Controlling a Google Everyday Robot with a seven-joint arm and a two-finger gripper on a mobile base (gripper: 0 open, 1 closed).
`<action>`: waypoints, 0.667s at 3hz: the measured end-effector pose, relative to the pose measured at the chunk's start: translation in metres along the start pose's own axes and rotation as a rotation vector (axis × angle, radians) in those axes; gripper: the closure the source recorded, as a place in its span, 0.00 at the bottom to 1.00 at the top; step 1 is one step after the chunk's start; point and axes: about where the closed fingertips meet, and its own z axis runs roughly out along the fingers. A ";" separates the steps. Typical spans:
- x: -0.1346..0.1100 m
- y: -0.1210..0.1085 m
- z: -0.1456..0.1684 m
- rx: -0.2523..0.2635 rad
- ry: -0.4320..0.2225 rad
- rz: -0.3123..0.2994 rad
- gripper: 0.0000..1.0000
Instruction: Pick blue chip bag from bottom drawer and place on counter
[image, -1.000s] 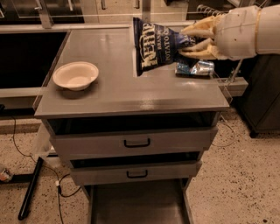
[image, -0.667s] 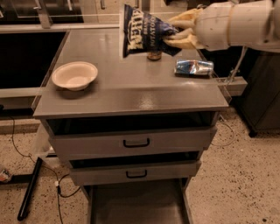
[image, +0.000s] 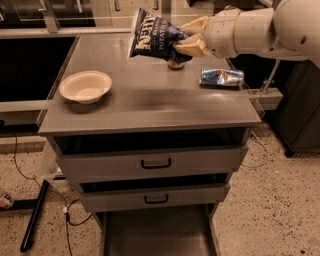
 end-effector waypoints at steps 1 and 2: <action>0.019 0.012 0.000 -0.044 0.055 0.073 1.00; 0.045 0.017 0.002 -0.089 0.094 0.139 1.00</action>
Offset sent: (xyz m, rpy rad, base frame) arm 0.0114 -0.0382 -0.0711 -0.0169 0.2947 -0.0449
